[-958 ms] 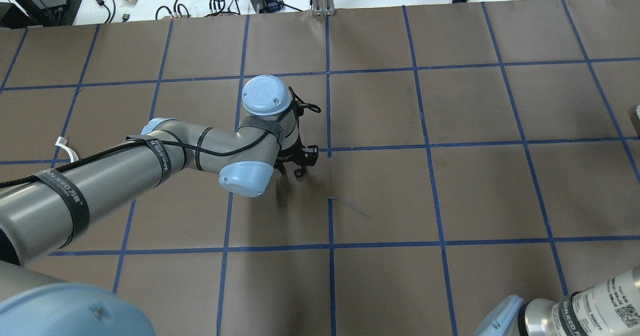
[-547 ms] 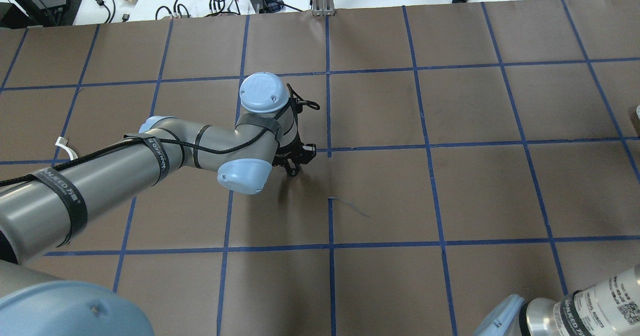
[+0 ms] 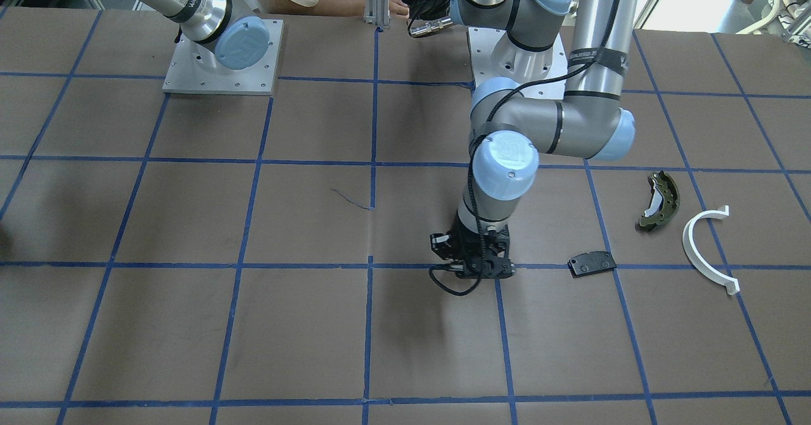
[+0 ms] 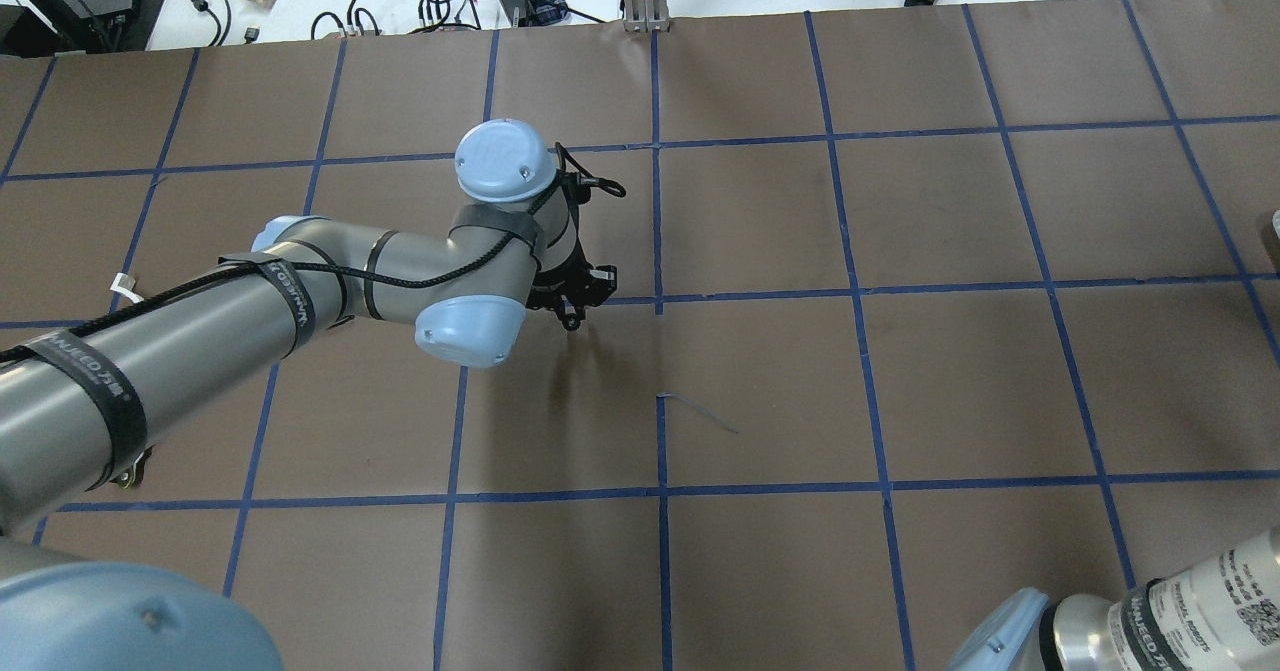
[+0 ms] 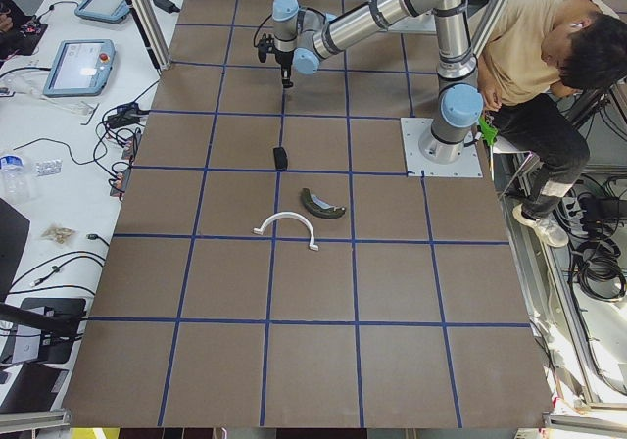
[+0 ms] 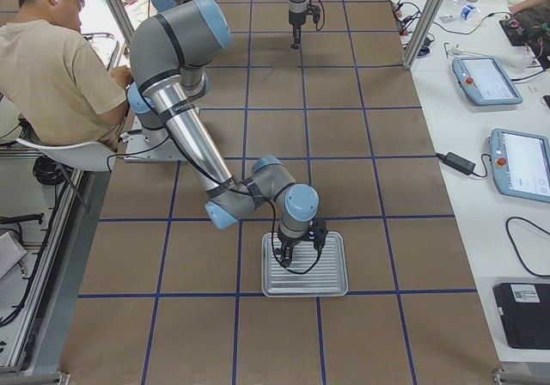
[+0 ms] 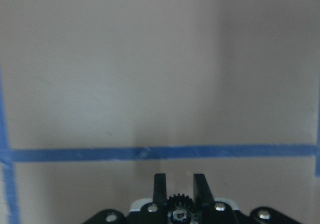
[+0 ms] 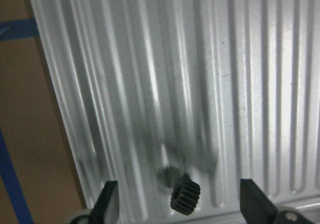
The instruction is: Place bearing gear from tray to pile
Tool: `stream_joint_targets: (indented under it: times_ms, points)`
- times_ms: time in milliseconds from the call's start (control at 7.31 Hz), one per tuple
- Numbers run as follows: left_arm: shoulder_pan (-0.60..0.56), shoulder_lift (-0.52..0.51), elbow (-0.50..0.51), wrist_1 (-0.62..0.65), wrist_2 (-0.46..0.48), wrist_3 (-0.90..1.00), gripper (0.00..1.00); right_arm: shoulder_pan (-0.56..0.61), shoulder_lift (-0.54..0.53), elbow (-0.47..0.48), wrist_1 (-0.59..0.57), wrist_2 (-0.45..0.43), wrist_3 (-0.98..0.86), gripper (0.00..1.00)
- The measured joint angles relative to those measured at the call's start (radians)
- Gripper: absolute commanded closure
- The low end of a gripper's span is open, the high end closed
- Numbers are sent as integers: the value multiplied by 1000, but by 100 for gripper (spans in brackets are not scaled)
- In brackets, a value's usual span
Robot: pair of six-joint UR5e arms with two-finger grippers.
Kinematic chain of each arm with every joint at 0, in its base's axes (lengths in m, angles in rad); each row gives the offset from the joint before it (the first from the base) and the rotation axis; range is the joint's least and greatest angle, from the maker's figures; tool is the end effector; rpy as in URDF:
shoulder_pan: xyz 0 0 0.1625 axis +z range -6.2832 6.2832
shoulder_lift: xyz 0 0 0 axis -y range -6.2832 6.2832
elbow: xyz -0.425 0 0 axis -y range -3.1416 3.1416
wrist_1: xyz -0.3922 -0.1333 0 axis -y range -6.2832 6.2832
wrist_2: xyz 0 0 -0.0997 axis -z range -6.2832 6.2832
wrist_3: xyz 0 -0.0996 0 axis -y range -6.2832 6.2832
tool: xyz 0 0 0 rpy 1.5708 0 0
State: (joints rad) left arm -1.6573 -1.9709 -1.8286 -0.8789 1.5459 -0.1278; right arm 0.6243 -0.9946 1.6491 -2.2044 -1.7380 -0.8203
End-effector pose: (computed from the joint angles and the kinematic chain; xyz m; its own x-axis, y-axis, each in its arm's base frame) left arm -0.1853 -0.5650 0.2180 -0.9988 -0.0404 0.0290 -0.0413 0.9987 -0.0305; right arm -0.4513 -0.4690 0.1799 -0.9883 0.1169 0.0982 0.1296 0.9822 0.1359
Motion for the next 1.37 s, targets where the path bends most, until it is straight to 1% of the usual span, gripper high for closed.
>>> stream_joint_targets:
  times_ms: [274,411,547,684,821,958,1095,1232,1368]
  points:
    - [124,26,1,-41,9,108,100,0,1,1,1,-39,0,31]
    - [177,41,-15,-51,23,184,100,0,2,2,1,-50,0,44]
    - [230,57,-39,-56,42,265,100,0,2,2,1,-54,0,46]
    - [282,72,-65,-57,69,336,100,0,3,2,1,-55,0,52]
    - [325,85,-86,-58,93,388,100,0,3,1,0,-54,1,65]
    - [366,95,-118,-53,110,462,100,0,4,1,0,-53,2,84]
    - [415,101,-155,-32,117,553,100,0,4,0,0,-51,3,100]
    - [460,104,-186,-6,117,623,100,0,4,0,1,-49,4,100]
    - [485,106,-205,7,116,655,14,0,3,-1,6,-47,3,100]
